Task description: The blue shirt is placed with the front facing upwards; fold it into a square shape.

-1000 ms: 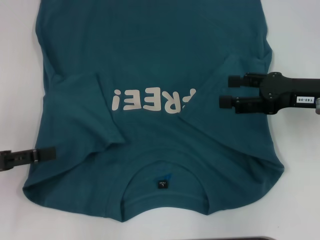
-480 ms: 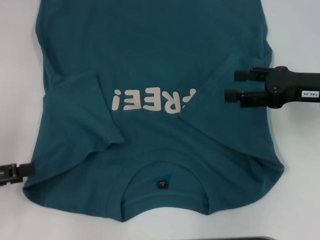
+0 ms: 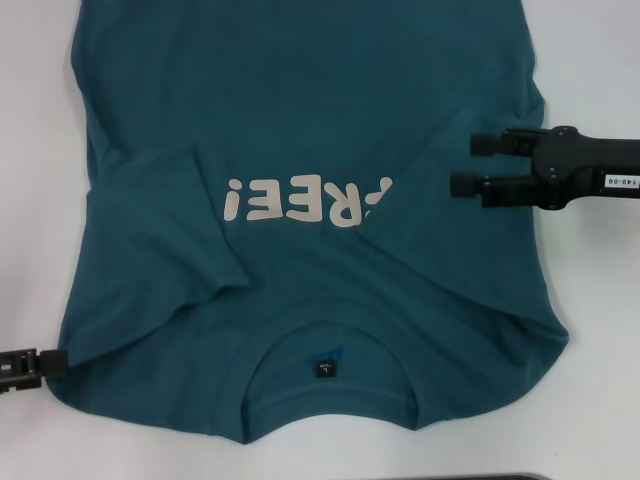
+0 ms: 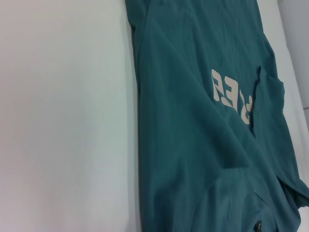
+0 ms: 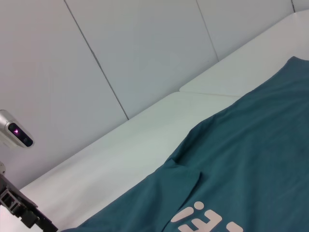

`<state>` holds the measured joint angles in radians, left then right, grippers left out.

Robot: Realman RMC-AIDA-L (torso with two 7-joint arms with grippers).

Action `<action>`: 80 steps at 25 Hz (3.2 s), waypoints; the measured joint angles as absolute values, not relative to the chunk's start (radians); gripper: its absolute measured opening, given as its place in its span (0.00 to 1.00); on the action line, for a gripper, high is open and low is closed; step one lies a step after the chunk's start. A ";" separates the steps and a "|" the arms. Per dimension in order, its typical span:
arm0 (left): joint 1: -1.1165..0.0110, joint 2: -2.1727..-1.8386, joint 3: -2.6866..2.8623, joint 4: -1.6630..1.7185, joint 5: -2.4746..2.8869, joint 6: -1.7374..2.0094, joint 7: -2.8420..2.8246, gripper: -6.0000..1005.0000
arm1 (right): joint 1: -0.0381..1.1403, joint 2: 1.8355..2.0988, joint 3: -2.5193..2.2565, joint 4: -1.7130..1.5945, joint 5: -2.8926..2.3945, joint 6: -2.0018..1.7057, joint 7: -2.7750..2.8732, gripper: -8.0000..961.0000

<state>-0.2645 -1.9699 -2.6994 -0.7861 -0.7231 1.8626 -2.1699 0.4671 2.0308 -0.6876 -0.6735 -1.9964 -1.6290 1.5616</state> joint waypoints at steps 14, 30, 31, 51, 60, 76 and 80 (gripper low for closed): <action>-0.296 -1.974 -2.691 -0.759 -0.669 1.820 -2.173 0.87 | 0.472 2.030 -0.687 -0.673 -1.993 -1.629 1.573 0.95; -0.325 -1.976 -2.687 -0.759 -0.667 1.842 -2.176 0.85 | 0.473 2.025 -0.686 -0.673 -1.993 -1.628 1.583 0.95; -0.326 -1.977 -2.688 -0.759 -0.667 1.847 -2.176 0.85 | 0.472 2.025 -0.686 -0.673 -1.993 -1.628 1.583 0.95; -0.338 -1.969 -2.687 -0.769 -0.624 1.855 -2.177 0.83 | 0.471 2.025 -0.686 -0.673 -1.994 -1.621 1.585 0.95; -0.356 -1.976 -2.688 -0.766 -0.617 1.861 -2.175 0.82 | 0.471 2.024 -0.686 -0.673 -1.993 -1.622 1.585 0.95; -0.375 -1.978 -2.688 -0.770 -0.617 1.856 -2.177 0.80 | 0.473 2.023 -0.675 -0.673 -1.993 -1.621 1.585 0.95; -0.379 -1.976 -2.688 -0.771 -0.617 1.854 -2.178 0.80 | 0.475 2.023 -0.674 -0.673 -1.993 -1.621 1.585 0.95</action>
<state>-0.3794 -1.9763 -2.6878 -0.7711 -0.6166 1.8536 -2.1777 0.4750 2.0232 -0.6738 -0.6734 -1.9926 -1.6214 1.5846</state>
